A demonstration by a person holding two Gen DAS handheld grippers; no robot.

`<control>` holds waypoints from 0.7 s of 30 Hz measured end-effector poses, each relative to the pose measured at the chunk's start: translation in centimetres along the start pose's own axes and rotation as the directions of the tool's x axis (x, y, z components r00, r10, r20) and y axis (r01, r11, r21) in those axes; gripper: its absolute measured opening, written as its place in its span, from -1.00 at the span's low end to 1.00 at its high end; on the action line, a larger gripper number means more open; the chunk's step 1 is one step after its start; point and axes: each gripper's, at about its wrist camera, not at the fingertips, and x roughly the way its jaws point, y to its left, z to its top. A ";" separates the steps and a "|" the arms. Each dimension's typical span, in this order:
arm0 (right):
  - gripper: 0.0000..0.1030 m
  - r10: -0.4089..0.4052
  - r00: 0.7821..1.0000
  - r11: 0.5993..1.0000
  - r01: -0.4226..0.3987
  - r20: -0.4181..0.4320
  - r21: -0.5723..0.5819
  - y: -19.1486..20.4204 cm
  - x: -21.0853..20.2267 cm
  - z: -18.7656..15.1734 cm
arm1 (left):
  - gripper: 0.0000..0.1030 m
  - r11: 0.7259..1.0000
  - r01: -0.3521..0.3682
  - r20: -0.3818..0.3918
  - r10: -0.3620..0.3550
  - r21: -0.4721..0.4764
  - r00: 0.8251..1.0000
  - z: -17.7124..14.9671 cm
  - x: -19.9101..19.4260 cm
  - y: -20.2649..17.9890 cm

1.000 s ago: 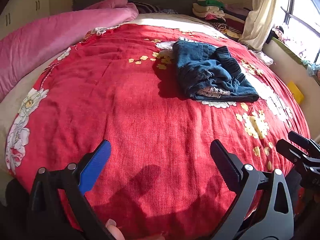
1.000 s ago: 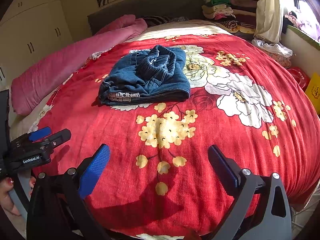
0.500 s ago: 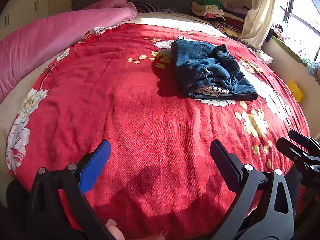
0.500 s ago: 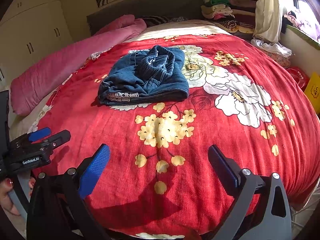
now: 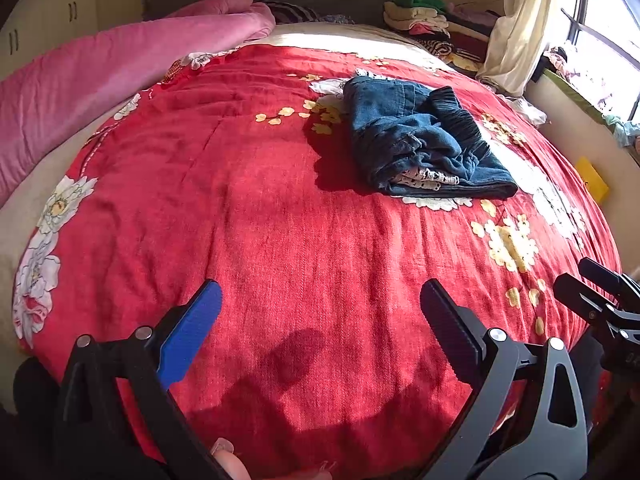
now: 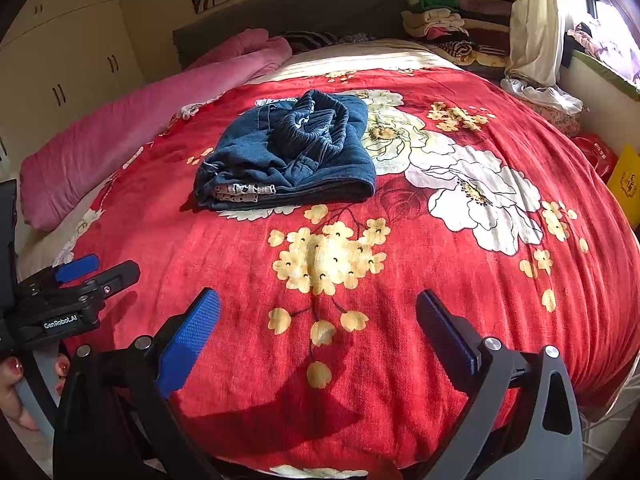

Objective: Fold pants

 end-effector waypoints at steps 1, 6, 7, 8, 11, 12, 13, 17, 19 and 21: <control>0.91 0.002 1.000 1.000 -0.002 -0.001 0.000 0.0 0.0 0.0 | 0.81 1.000 0.000 0.000 0.000 0.002 1.000 0.0 0.0 0.0; 0.91 -0.006 1.000 1.000 0.006 -0.003 -0.003 -0.1 0.1 -0.1 | 0.81 1.000 0.013 -0.007 -0.013 0.006 1.000 0.0 0.2 -0.1; 0.91 -0.009 1.000 1.000 0.009 -0.005 -0.003 -0.1 0.3 -0.1 | 0.81 1.000 0.008 -0.015 -0.008 0.006 1.000 0.0 0.3 -0.1; 0.91 -0.010 1.000 1.000 0.010 -0.006 -0.005 -0.3 0.4 -0.1 | 0.81 1.000 0.004 -0.022 -0.004 0.006 1.000 0.0 0.4 -0.1; 0.91 -0.039 0.999 0.999 0.039 -0.014 -0.002 -1.0 0.9 0.0 | 0.81 0.999 0.025 -0.023 -0.025 -0.026 0.999 0.3 0.5 0.7; 0.91 -0.044 0.999 0.999 0.045 -0.013 0.003 -1.4 1.0 0.1 | 0.81 0.999 0.016 -0.005 -0.017 -0.039 1.000 0.4 0.3 1.1; 0.91 -0.058 0.998 0.998 0.058 -0.013 0.011 -2.0 1.1 0.2 | 0.81 0.998 0.013 0.021 -0.012 -0.054 1.000 0.6 0.0 1.5; 0.90 -0.113 0.993 0.992 0.114 -0.019 0.045 -4.9 1.6 0.8 | 0.81 0.990 0.005 0.045 0.001 -0.141 0.999 1.9 0.0 4.3; 0.90 -0.138 0.990 0.987 0.138 -0.006 0.080 -7.3 1.4 1.4 | 0.81 0.985 -0.076 0.014 0.079 -0.154 0.997 3.0 1.0 6.3; 0.90 -0.196 0.981 0.974 0.195 0.001 0.115 -10.3 1.2 2.3 | 0.81 0.977 -0.155 -0.010 0.156 -0.148 0.988 4.1 2.4 8.6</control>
